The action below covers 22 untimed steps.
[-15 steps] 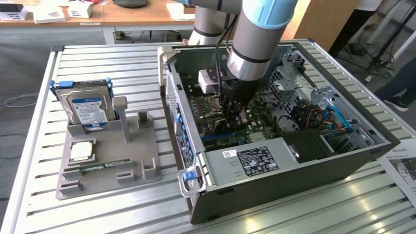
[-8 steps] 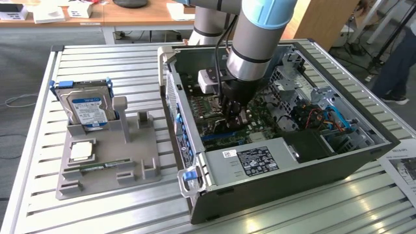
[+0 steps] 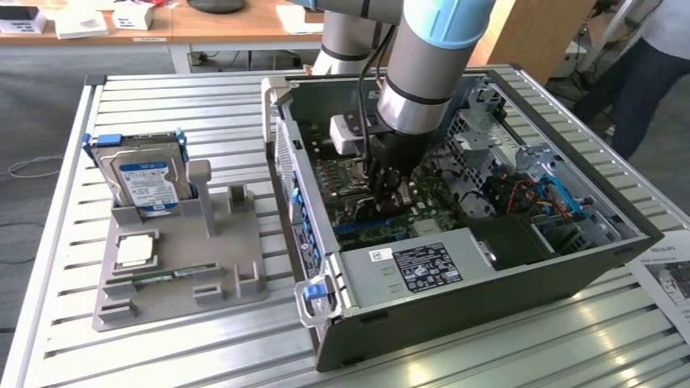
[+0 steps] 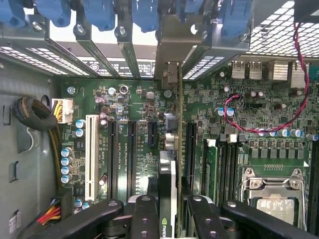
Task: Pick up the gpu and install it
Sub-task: 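Insert the gpu into the slot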
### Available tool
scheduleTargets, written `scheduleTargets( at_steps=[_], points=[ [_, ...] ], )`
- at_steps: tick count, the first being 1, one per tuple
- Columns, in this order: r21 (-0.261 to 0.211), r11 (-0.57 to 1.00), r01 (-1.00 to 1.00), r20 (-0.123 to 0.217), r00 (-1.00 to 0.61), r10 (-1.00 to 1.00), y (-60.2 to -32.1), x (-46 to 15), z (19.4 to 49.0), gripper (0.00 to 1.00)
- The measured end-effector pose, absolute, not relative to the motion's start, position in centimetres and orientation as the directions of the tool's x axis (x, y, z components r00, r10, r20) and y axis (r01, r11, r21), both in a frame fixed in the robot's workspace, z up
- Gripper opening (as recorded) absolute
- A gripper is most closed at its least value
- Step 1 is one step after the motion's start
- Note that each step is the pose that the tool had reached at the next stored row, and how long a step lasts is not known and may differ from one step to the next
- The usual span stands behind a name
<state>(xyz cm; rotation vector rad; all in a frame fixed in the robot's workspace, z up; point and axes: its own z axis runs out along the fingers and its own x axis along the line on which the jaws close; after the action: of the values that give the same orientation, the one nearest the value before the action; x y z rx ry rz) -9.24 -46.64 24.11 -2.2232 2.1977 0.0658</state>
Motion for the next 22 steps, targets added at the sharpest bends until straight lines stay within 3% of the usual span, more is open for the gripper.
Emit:
scheduleTargets(
  at_steps=[22],
  points=[
    [0.023, -0.012, -1.0, -0.041, 0.011, -0.999, -46.6, -8.6, 25.4, 0.27]
  ],
)
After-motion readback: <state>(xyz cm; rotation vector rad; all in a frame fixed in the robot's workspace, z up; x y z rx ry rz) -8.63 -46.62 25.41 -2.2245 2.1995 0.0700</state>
